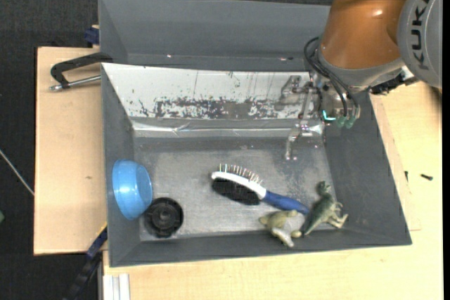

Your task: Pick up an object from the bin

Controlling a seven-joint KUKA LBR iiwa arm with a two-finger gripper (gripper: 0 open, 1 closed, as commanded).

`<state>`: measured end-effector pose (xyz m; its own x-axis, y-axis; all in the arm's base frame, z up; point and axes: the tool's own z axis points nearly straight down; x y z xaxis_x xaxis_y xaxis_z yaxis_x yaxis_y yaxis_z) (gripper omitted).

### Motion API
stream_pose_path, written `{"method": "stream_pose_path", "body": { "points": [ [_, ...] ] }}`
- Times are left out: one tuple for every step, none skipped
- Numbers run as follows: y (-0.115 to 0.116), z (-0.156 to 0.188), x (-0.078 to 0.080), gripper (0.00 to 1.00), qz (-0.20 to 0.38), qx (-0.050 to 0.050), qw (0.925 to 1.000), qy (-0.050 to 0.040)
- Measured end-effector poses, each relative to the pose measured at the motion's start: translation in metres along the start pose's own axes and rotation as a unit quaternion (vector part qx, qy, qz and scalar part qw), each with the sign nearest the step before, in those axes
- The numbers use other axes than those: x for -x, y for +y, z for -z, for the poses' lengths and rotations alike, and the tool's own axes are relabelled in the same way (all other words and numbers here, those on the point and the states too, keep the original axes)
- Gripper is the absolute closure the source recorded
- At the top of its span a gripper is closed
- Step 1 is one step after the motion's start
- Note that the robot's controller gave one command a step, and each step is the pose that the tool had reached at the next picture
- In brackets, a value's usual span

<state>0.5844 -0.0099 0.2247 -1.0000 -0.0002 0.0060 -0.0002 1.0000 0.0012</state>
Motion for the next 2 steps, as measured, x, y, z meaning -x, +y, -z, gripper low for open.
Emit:
{"method": "stream_pose_path", "body": {
  "points": [
    [0.076,-0.097,-0.078,0.0,0.069,0.001,0.9976,0.0011],
    [0.059,-0.152,-0.074,0.0,-0.008,0.001,0.9999,-0.0076]
  ]
}}
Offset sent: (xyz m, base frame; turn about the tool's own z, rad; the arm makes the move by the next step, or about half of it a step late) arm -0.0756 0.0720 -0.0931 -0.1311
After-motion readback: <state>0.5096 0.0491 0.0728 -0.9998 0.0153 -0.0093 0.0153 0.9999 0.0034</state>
